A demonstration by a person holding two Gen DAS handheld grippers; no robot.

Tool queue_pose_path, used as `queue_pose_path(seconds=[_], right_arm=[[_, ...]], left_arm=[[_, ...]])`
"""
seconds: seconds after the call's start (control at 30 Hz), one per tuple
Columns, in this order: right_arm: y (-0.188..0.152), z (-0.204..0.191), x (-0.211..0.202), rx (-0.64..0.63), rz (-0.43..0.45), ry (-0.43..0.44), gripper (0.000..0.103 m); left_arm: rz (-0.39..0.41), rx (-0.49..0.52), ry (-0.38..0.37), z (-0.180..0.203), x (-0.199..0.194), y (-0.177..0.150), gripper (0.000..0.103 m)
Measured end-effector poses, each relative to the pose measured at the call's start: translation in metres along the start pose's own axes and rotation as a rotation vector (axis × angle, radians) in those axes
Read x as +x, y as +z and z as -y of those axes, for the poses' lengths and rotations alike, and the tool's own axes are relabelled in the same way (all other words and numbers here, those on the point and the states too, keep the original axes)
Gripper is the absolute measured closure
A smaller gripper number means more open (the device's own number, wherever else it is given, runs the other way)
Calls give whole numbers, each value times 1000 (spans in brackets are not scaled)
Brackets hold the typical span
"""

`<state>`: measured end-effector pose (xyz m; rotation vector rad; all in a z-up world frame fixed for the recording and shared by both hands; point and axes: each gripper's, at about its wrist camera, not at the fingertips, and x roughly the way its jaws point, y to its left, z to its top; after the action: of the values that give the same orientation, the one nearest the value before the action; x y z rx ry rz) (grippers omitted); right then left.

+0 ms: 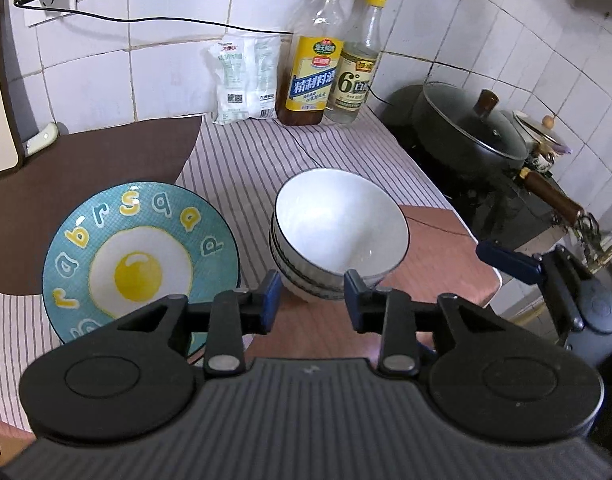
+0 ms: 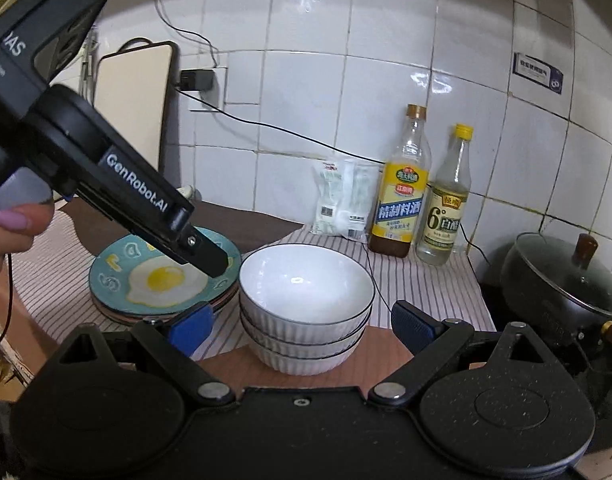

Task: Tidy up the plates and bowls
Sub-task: 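Grip the rims of all three stacked bowls with the left gripper, then lift the bowl stack with the left gripper and carry it over the plates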

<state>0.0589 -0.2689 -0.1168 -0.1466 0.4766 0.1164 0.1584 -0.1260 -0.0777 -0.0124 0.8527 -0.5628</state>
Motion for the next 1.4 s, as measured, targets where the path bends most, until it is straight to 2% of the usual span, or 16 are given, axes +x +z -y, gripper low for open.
queue_pose_path(seconds=[0.13,0.33,0.53,0.67,0.87,1.03,1.2,1.4], right_arm=[[-18,-1,14,9,-20,12,5],[-46,5,48,72,-48,41,5],[-61,12,77,94,-53,63,5],[-65,20,91,116,-59,96,5],[-70,29,112,110,-60,141,5],[-69,29,122,81,-38,181,5],[-68,29,131,79,-34,195,5],[-69,29,135,76,-15,207,5]], left_arm=[[15,-33,-19,-5,7,-13,61],[9,-131,-52,-19,19,-25,59],[21,-194,-99,-27,27,-25,53],[16,-286,-144,-40,39,-20,50],[-75,-399,-160,-52,65,-5,45],[-133,-409,-160,-47,81,6,45],[-159,-411,-110,-45,99,11,45],[-163,-362,-89,-42,109,15,52]])
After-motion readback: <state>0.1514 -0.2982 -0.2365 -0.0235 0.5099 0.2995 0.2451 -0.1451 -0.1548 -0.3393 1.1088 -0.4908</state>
